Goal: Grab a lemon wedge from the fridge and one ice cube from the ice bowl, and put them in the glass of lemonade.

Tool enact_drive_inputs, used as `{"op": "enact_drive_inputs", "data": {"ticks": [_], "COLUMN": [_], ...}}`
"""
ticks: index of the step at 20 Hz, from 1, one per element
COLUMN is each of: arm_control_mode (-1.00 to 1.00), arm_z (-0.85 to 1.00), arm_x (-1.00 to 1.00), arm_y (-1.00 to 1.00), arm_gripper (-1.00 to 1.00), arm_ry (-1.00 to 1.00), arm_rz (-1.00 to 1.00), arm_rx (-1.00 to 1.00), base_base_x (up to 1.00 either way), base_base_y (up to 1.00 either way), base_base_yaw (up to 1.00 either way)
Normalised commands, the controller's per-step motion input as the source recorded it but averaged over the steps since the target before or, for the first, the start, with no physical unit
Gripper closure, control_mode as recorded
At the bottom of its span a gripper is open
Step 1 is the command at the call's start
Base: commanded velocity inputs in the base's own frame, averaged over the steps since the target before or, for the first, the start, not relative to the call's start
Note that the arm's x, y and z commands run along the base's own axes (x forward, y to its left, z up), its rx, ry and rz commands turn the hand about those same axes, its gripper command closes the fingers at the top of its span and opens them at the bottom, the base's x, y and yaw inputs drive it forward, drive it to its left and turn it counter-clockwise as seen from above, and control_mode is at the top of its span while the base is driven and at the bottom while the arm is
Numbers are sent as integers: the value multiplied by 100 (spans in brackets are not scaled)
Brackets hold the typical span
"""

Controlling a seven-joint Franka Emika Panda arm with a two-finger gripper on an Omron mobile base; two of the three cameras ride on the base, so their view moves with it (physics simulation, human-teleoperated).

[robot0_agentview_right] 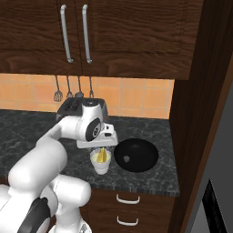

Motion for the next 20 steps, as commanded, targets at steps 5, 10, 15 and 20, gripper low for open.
{"op": "enact_drive_inputs", "data": {"ticks": [5, 10, 15, 20], "arm_control_mode": [-100, -100, -100, -100], "arm_z": [25, 33, 45, 36], "arm_x": [-48, -50, -66, -51], "arm_y": [0, 0, 0, 0], "arm_gripper": [-100, -100, -100, -100], "arm_ry": [0, 0, 0, 0], "arm_rz": [0, 0, 0, 0], "arm_rx": [0, 0, 0, 0], "base_base_x": [0, 0, 0, 0], "base_base_y": [0, 0, 0, 0], "base_base_yaw": [0, 0, 0, 0]}}
